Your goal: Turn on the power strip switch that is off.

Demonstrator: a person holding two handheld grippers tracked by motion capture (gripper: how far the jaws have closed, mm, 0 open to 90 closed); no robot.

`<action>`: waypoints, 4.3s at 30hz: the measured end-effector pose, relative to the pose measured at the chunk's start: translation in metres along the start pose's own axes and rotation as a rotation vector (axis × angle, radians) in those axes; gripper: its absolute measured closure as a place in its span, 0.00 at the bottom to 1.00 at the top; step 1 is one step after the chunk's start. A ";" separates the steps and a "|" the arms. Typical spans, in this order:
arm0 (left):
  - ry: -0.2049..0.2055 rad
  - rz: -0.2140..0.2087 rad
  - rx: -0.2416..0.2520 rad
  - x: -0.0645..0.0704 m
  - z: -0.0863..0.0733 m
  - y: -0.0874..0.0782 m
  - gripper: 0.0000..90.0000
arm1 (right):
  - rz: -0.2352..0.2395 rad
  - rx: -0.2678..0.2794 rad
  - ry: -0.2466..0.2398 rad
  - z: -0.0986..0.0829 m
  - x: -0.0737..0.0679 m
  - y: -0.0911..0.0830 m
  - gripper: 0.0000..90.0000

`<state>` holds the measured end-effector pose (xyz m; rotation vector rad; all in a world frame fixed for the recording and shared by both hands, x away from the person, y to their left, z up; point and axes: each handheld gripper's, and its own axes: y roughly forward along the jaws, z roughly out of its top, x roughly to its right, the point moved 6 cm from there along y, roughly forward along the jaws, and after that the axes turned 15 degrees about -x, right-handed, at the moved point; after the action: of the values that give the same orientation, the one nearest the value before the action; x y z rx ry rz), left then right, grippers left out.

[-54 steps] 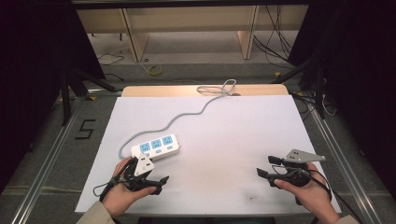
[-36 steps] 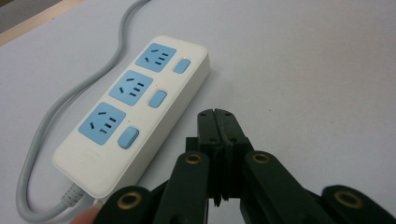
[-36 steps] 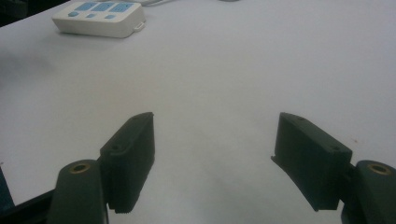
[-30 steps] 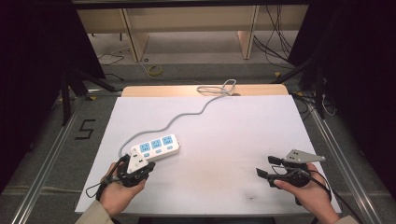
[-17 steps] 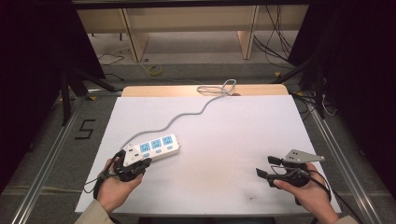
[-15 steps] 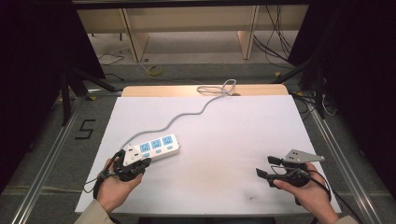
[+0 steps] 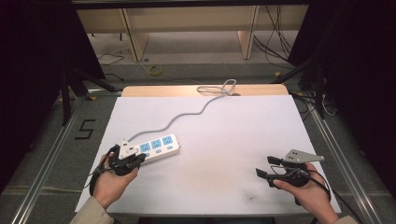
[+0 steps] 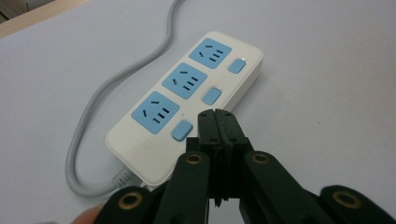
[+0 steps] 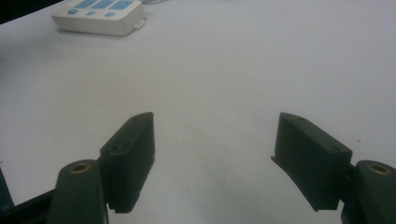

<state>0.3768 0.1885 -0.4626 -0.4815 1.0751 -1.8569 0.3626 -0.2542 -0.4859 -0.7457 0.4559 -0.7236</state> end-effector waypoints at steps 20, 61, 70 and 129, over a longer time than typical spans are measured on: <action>-0.021 0.007 -0.022 -0.012 0.004 0.005 1.00 | 0.002 -0.006 -0.001 -0.001 0.000 0.001 0.33; -0.033 -0.008 -0.079 -0.021 0.015 0.015 1.00 | 0.003 -0.015 0.002 -0.001 0.000 0.001 0.33; -0.037 -0.012 -0.089 -0.023 0.017 0.017 1.00 | 0.002 -0.015 0.002 -0.002 0.000 0.001 0.33; -0.007 -0.032 -0.199 -0.027 0.026 0.044 1.00 | 0.001 -0.020 0.001 -0.002 0.000 0.002 0.33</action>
<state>0.4311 0.1895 -0.4826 -0.6230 1.2605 -1.7827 0.3622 -0.2546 -0.4886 -0.7636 0.4654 -0.7193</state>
